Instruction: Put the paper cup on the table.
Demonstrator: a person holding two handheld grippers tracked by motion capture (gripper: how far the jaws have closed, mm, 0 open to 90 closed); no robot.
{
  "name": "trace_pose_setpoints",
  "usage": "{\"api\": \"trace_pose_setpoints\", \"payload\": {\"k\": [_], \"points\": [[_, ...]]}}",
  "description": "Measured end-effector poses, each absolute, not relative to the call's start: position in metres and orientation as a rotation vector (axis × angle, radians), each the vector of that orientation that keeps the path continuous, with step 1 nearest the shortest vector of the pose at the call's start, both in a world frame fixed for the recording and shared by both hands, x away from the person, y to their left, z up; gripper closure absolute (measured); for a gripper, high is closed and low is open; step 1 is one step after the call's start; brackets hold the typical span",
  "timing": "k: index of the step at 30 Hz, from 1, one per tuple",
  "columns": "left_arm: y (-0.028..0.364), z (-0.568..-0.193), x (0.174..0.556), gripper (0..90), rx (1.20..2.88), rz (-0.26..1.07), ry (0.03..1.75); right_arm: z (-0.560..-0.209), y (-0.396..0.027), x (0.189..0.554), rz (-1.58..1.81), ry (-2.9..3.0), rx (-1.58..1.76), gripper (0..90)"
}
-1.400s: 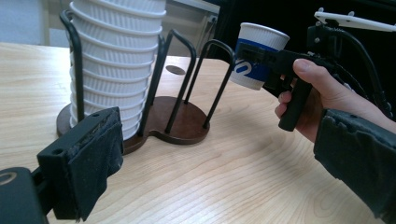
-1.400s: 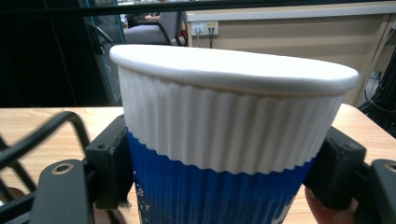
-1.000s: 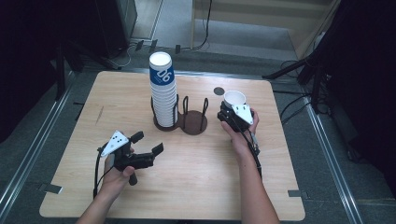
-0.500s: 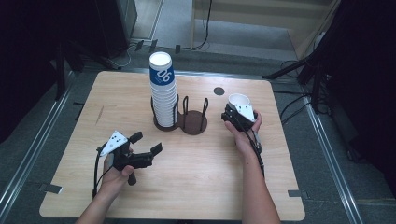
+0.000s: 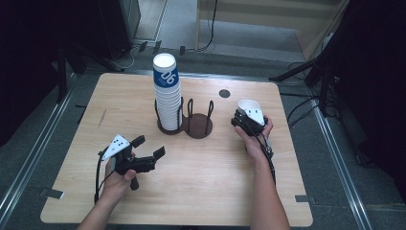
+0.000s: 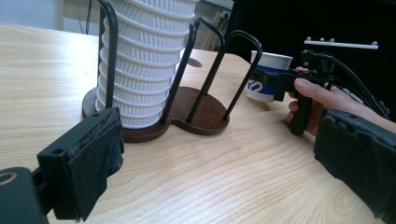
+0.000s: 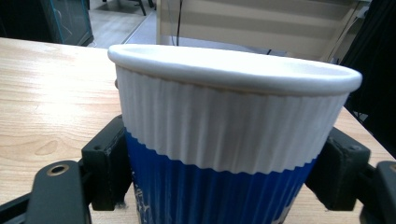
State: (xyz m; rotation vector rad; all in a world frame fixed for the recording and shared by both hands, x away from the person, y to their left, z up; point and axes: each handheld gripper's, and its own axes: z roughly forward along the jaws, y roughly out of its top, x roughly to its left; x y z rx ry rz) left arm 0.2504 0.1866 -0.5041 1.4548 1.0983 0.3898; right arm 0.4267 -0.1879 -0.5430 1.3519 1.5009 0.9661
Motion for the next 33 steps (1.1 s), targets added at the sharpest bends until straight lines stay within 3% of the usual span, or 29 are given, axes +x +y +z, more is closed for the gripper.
{"api": "trace_pose_setpoints", "payload": {"k": [5, 11, 33], "points": [[0.186, -0.505, 0.25, 2.4, 1.459, 0.389, 1.098, -0.543, -0.188, 0.426, 0.971, 1.521, 1.358, 17.7], [0.186, -0.505, 0.25, 2.4, 1.46, 0.389, 1.101, -0.539, -0.192, 0.425, 1.037, 1.574, 1.411, 0.0], [0.202, -0.512, 0.244, 2.4, 1.5, 0.444, 1.136, -0.503, -0.21, 0.381, 1.15, 1.592, 1.402, 0.0]]}}
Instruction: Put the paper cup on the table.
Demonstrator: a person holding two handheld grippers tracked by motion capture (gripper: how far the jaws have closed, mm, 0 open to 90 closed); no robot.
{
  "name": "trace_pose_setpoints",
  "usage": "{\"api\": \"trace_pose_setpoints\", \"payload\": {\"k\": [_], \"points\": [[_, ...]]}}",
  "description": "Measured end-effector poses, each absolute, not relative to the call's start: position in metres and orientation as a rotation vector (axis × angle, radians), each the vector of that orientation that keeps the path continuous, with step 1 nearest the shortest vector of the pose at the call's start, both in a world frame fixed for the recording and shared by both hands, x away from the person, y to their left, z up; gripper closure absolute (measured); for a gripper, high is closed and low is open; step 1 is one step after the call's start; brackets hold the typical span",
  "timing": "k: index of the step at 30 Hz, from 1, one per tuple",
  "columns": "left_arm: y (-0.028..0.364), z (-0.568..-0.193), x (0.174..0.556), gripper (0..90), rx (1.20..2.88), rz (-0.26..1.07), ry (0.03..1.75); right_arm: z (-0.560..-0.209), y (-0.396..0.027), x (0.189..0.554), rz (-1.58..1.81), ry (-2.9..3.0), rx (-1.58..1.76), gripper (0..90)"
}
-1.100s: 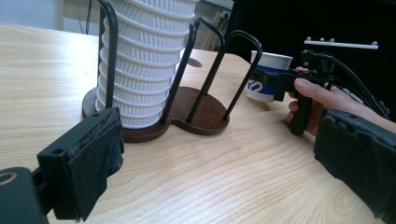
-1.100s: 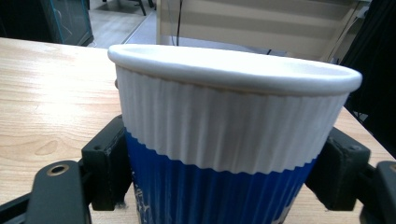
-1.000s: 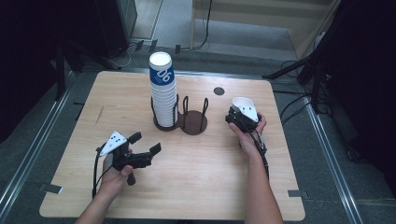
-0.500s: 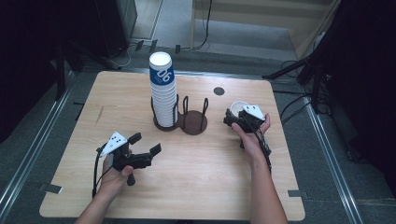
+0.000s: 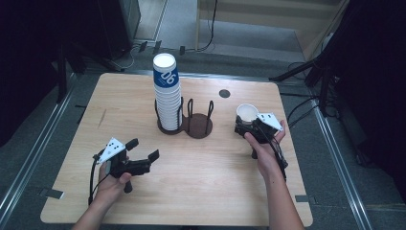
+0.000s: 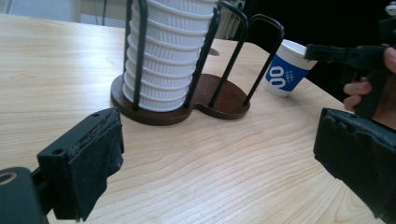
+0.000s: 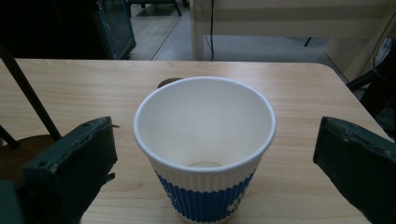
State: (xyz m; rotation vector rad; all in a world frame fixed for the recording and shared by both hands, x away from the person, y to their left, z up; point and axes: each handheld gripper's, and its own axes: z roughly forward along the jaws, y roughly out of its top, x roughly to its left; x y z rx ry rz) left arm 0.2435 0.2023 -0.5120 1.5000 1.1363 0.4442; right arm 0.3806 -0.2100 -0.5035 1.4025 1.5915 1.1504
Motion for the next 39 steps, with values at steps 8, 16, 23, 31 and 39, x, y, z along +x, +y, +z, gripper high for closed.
{"api": "trace_pose_setpoints", "payload": {"k": [8, 16, 23, 31, 39], "points": [[0.219, -0.513, 0.24, 2.4, 1.487, 0.467, 1.164, -0.499, -0.222, 0.36, 1.174, 1.565, 1.411, 0.0], [0.237, -0.514, 0.235, 2.3, 1.479, 0.497, 1.197, -0.499, -0.234, 0.34, 1.176, 1.558, 1.406, 0.0], [0.252, -0.516, 0.23, 2.4, 1.48, 0.512, 1.221, -0.509, -0.249, 0.323, 1.174, 1.542, 1.443, 0.0], [0.272, -0.521, 0.223, 2.4, 1.477, 0.541, 1.25, -0.521, -0.269, 0.303, 1.154, 1.532, 1.469, 0.0], [0.291, -0.528, 0.217, 2.3, 1.474, 0.563, 1.286, -0.53, -0.286, 0.285, 1.125, 1.529, 1.483, 0.0]]}}
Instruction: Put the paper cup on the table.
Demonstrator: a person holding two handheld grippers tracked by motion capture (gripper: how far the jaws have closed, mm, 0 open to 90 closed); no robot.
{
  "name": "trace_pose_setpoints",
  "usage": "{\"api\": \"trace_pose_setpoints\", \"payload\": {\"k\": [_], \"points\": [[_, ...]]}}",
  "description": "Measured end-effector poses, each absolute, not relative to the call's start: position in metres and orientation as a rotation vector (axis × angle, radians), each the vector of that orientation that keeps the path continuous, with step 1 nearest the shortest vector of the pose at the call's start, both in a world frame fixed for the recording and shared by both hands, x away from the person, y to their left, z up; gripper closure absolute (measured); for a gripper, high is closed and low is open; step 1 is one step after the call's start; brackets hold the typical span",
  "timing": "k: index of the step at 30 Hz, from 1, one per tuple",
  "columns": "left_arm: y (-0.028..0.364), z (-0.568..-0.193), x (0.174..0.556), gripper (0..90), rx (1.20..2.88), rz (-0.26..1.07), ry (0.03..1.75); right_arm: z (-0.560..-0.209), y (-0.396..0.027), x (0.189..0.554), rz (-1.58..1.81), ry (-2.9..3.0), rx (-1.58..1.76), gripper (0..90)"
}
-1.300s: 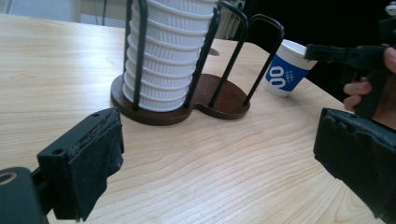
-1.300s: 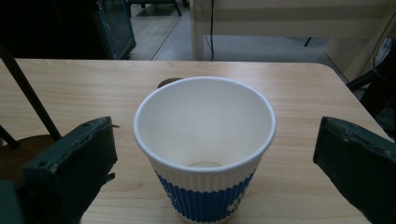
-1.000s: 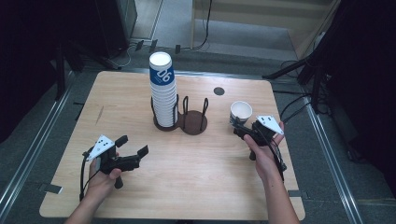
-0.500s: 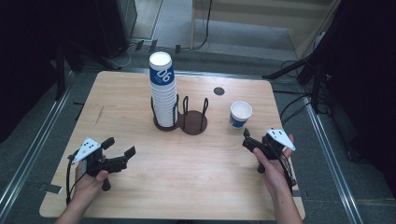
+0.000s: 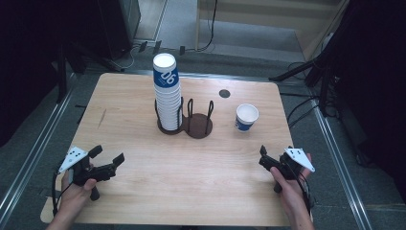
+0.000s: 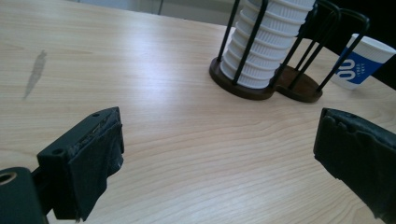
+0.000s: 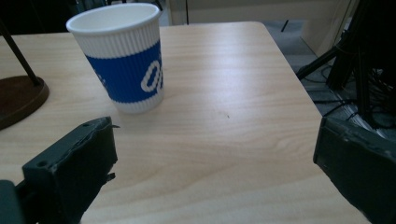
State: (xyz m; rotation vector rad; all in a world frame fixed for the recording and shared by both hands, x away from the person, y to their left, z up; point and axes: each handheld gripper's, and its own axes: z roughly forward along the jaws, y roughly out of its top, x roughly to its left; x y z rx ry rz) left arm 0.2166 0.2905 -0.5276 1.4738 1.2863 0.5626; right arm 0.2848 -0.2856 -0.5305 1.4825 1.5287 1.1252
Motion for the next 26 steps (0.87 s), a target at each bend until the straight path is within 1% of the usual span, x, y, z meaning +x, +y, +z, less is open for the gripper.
{"api": "trace_pose_setpoints", "payload": {"k": [7, 14, 20, 26], "points": [[0.309, -0.535, 0.211, 2.3, 1.454, 0.585, 1.329, -0.541, -0.297, 0.265, 1.094, 1.557, 1.494, 0.0], [0.326, -0.542, 0.204, 2.3, 1.444, 0.612, 1.382, -0.541, -0.31, 0.238, 1.1, 1.544, 1.488, 0.0], [0.327, -0.545, 0.203, 2.3, 1.465, 0.631, 1.393, -0.542, -0.327, 0.217, 1.11, 1.52, 1.52, 0.0], [0.327, -0.547, 0.204, 2.3, 1.463, 0.637, 1.408, -0.543, -0.33, 0.214, 1.121, 1.507, 1.538, 0.0]]}}
